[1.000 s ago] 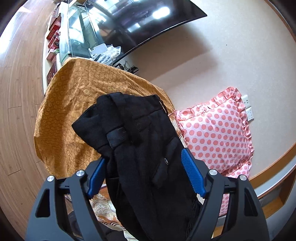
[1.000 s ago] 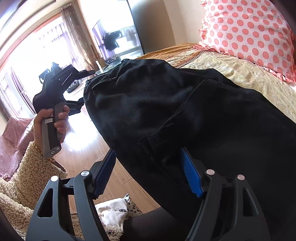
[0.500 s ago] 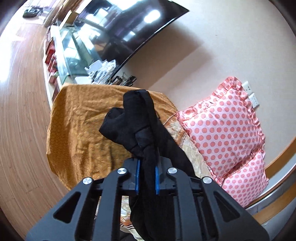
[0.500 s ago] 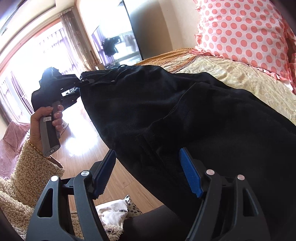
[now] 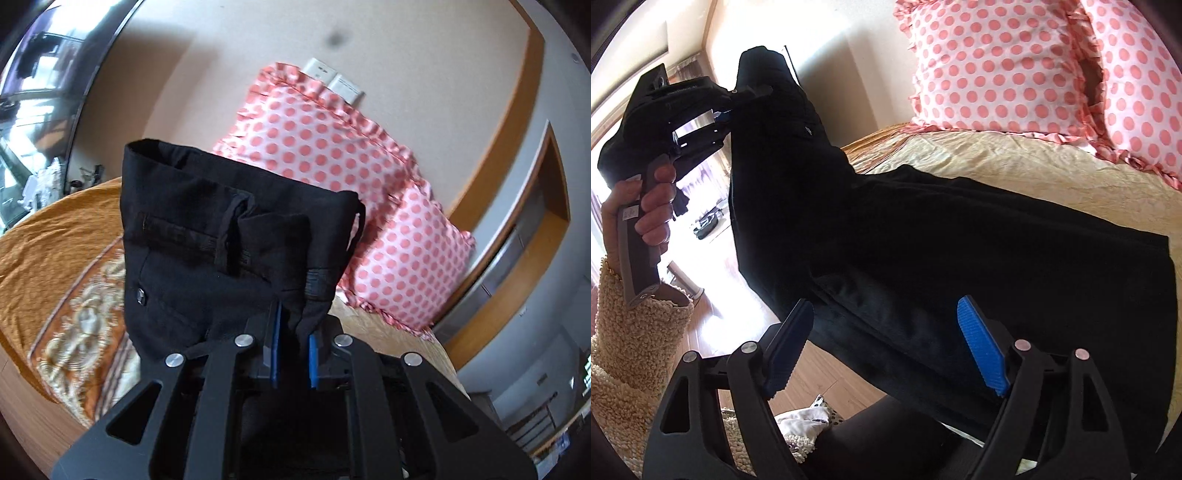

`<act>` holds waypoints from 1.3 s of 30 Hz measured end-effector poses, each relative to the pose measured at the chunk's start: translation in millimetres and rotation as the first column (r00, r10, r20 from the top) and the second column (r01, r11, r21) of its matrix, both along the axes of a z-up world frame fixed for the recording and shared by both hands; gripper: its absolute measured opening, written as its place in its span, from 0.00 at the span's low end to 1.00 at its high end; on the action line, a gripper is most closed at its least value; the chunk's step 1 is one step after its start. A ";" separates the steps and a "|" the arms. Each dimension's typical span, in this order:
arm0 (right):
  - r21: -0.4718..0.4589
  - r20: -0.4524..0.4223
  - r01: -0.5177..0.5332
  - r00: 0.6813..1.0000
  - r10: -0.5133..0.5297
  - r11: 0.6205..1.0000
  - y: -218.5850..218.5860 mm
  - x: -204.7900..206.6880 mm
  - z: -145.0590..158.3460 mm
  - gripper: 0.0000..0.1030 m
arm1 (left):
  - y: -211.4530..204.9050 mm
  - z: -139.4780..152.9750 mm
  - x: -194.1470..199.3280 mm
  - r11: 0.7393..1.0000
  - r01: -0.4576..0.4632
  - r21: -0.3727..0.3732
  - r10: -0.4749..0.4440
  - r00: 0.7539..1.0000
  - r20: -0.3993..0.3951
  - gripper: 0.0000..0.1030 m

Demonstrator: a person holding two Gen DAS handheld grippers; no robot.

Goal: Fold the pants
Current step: 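Fold the trousers in half, bringing the left gripper toward the right gripper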

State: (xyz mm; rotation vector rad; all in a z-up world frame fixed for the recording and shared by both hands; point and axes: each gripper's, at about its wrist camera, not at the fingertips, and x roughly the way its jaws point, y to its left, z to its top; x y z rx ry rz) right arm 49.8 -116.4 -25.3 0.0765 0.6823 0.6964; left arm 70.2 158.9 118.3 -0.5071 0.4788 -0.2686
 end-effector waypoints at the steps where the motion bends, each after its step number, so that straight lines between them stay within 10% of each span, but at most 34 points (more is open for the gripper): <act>1: 0.011 -0.004 0.032 0.999 -0.032 0.999 -10.8 0.2 -0.2 0.80 | -14.2 2.9 2.1 0.999 0.036 0.004 -0.036 0.999 0.008 0.10; 8: 0.058 -0.027 0.203 0.979 -0.202 0.977 -73.6 -7.8 -6.8 0.80 | -125.0 -0.3 19.8 0.950 0.312 0.017 -0.312 0.950 0.001 0.10; 15: 0.058 -0.024 0.339 0.941 -0.338 0.939 -121.0 -25.0 -6.8 0.82 | -215.6 -67.6 31.4 0.847 0.531 0.014 -0.518 0.831 -0.202 0.10; 20: 0.053 -0.002 0.410 0.912 -0.411 0.910 -145.8 -31.2 -1.9 0.82 | -216.3 -47.3 21.8 0.868 0.491 0.074 -0.483 0.869 -0.106 0.10; 28: 0.065 -0.018 0.508 0.861 -0.508 0.859 -177.2 -32.5 -7.1 0.83 | -257.1 -94.4 9.0 0.781 0.610 0.132 -0.570 0.783 -0.249 0.10; 34: 0.088 -0.002 0.558 0.829 -0.560 0.825 -196.1 -33.0 2.4 0.83 | -269.7 -117.2 -18.8 0.731 0.622 0.279 -0.577 0.783 -0.234 0.11; 39: 0.135 0.020 0.542 0.835 -0.549 0.829 -196.7 -23.7 22.2 0.83 | -258.8 -118.8 -24.2 0.740 0.614 0.274 -0.571 0.789 -0.225 0.21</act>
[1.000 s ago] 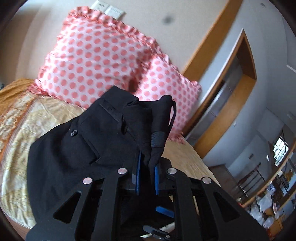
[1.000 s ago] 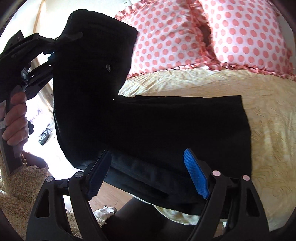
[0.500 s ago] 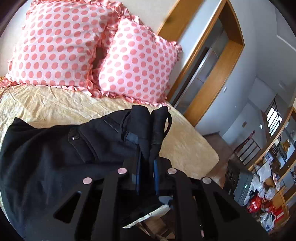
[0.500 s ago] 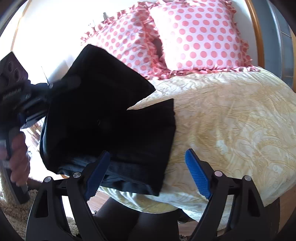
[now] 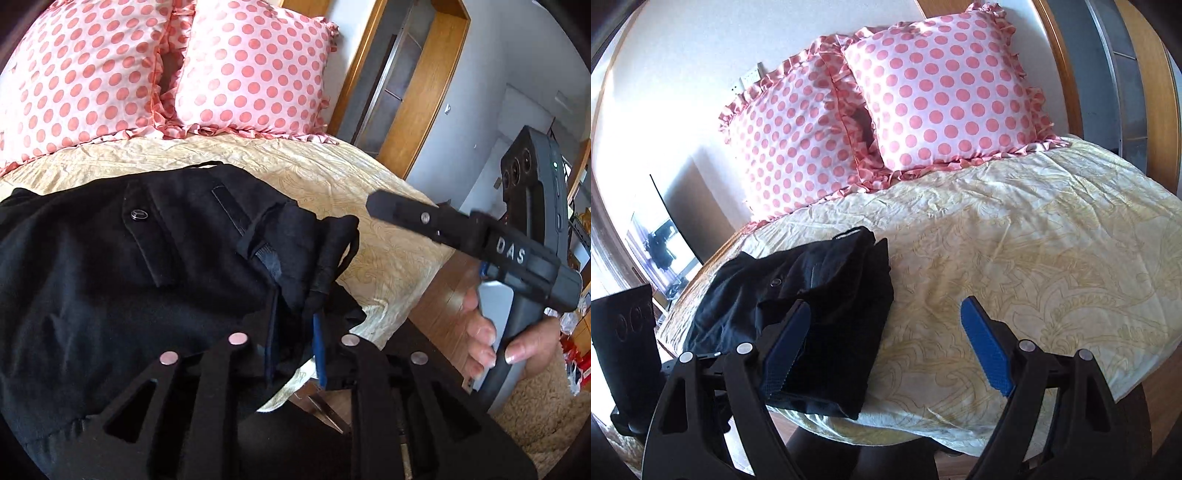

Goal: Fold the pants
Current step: 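Fold the trousers in half, bringing the left gripper toward the right gripper, then lower the folded trousers onto the bed and open both grippers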

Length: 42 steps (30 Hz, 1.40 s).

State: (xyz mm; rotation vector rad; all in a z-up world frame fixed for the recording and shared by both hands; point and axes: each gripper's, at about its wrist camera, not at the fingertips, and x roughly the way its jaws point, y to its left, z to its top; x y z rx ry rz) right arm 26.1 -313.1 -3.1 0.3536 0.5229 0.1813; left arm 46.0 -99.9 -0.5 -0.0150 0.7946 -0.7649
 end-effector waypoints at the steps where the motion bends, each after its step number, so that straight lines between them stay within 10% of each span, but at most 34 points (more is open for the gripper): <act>1: -0.011 0.012 -0.009 1.000 0.009 1.000 4.4 1.2 4.9 0.83 | 4.5 3.7 -0.8 1.000 0.003 -0.010 -0.003 1.000 -0.007 0.39; 3: -0.042 0.039 -0.042 0.998 0.044 0.998 15.4 3.7 15.9 0.83 | 17.0 16.3 -8.4 0.999 0.010 -0.046 -0.010 1.000 0.010 0.91; 4: -0.056 0.053 -0.056 0.997 0.059 0.997 21.3 2.5 21.2 0.83 | 23.4 23.2 -13.9 0.998 -0.004 -0.055 0.006 0.999 0.040 0.96; 11: -0.116 0.089 -0.189 0.976 0.200 0.975 69.4 15.1 31.7 0.82 | 72.9 49.4 -13.4 0.987 -0.158 0.013 0.153 0.971 0.181 0.98; 19: -0.138 0.045 -0.302 0.950 0.310 0.943 107.5 28.8 12.0 0.76 | 144.9 33.1 49.1 0.867 -0.498 0.014 0.497 0.867 0.044 0.98; 24: -0.144 -0.149 -0.294 0.950 0.273 0.945 108.5 42.4 -38.6 0.76 | 136.9 -5.3 49.8 0.871 -0.473 0.132 0.479 0.878 -0.019 0.98; 28: -0.152 -0.122 -0.282 0.957 0.265 0.947 102.9 35.2 -46.3 0.76 | 112.7 -26.5 38.7 0.850 -0.444 0.283 0.439 0.894 0.086 0.98; 32: -0.086 -0.081 -0.289 0.956 0.283 0.953 96.0 39.3 -16.8 0.76 | 121.2 0.5 40.0 0.905 -0.387 0.176 0.394 0.919 -0.005 0.97; 37: -0.071 -0.031 -0.312 0.950 0.311 0.947 100.1 71.9 19.5 0.77 | 136.6 35.3 74.0 0.893 -0.443 0.080 0.444 0.896 0.013 0.98; 42: -0.117 -0.292 -0.313 0.918 0.269 0.942 116.3 119.4 -25.3 0.80 | 132.9 6.2 119.9 0.893 -0.419 0.165 0.439 0.890 -0.120 0.98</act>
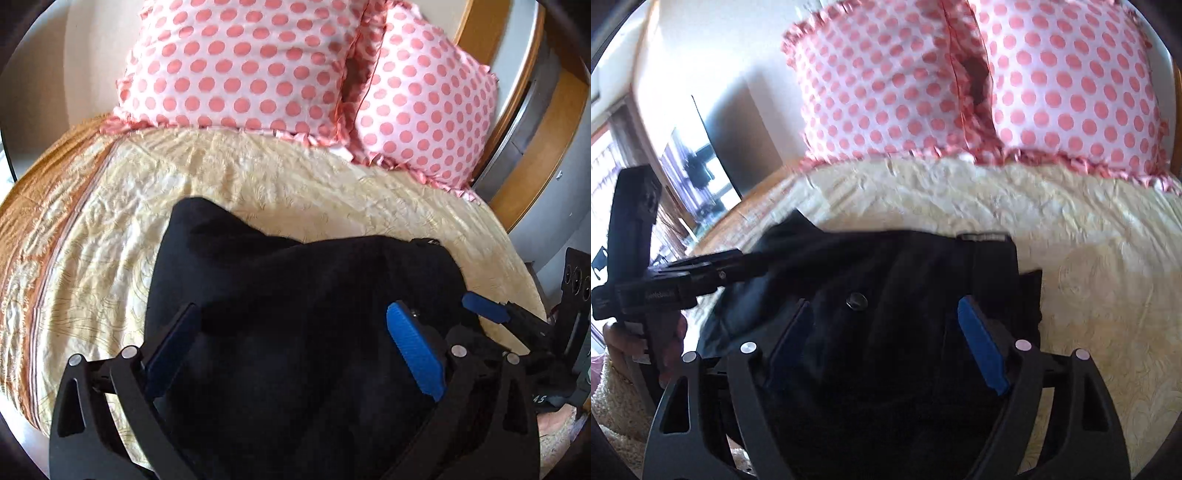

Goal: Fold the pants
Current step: 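Lower the folded trousers onto the bed and open both grippers, then grasp the trouser leg end with the left gripper while the right grasps the waistband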

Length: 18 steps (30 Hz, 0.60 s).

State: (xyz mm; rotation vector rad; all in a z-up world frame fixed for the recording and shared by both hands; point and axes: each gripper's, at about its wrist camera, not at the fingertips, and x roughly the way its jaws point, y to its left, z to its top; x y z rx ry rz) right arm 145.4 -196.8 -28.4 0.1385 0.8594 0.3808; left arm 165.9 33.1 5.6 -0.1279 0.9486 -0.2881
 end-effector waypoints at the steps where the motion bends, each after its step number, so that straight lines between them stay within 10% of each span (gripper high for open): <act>1: 0.001 -0.004 0.008 1.000 -0.008 1.000 -1.2 0.7 -9.1 0.80 | 0.4 -9.8 6.5 1.000 -0.006 0.003 0.006 0.999 -0.038 0.98; 12: -0.072 0.055 -0.131 0.989 0.135 0.989 -2.3 -71.3 -3.9 0.84 | 12.2 -1.3 -67.3 0.996 0.059 -0.062 -0.057 0.998 0.034 0.98; 18: 0.026 0.094 -0.094 0.991 0.091 0.995 -24.8 -75.6 14.9 0.84 | -21.4 -17.5 -99.2 0.965 0.129 0.227 -0.167 0.973 0.159 0.98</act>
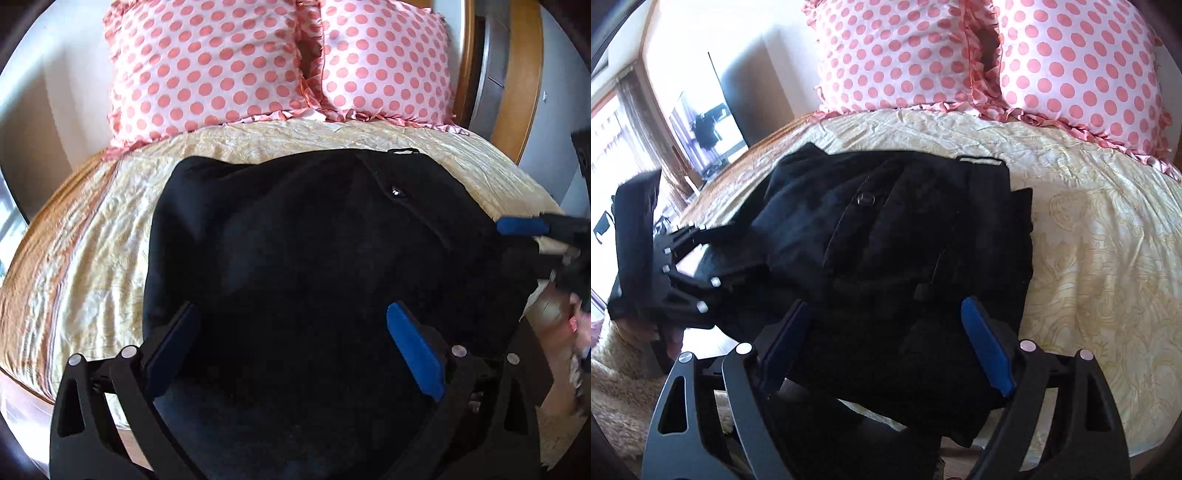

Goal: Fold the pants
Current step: 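Grasp the trouser leg end with the left gripper while the right grasps the waistband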

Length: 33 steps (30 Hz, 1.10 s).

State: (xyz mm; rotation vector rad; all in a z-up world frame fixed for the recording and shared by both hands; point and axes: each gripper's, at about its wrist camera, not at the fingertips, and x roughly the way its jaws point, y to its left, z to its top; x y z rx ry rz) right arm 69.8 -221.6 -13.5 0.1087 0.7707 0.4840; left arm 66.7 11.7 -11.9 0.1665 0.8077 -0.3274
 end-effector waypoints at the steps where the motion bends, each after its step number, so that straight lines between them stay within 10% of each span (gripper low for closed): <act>1: 0.017 0.011 0.021 1.000 -0.021 1.000 -9.3 1.7 6.6 0.84 | 1.5 4.7 -1.6 1.000 0.016 -0.020 -0.016 1.000 0.002 0.98; 10: 0.046 -0.224 0.143 0.966 -0.130 0.989 -52.1 65.5 -33.0 0.83 | 56.7 33.5 12.4 0.976 -0.144 -0.162 0.146 0.989 0.000 0.98; 27: 0.050 -0.170 0.058 0.984 -0.049 0.997 -42.1 70.0 -38.5 0.78 | 94.9 16.3 30.4 0.942 -0.222 -0.250 0.198 0.973 -0.117 0.98; 33: 0.021 -0.121 0.045 0.992 -0.043 0.999 -37.5 63.0 -34.8 0.52 | 93.1 16.2 39.1 0.940 -0.191 -0.284 0.156 0.978 -0.140 0.98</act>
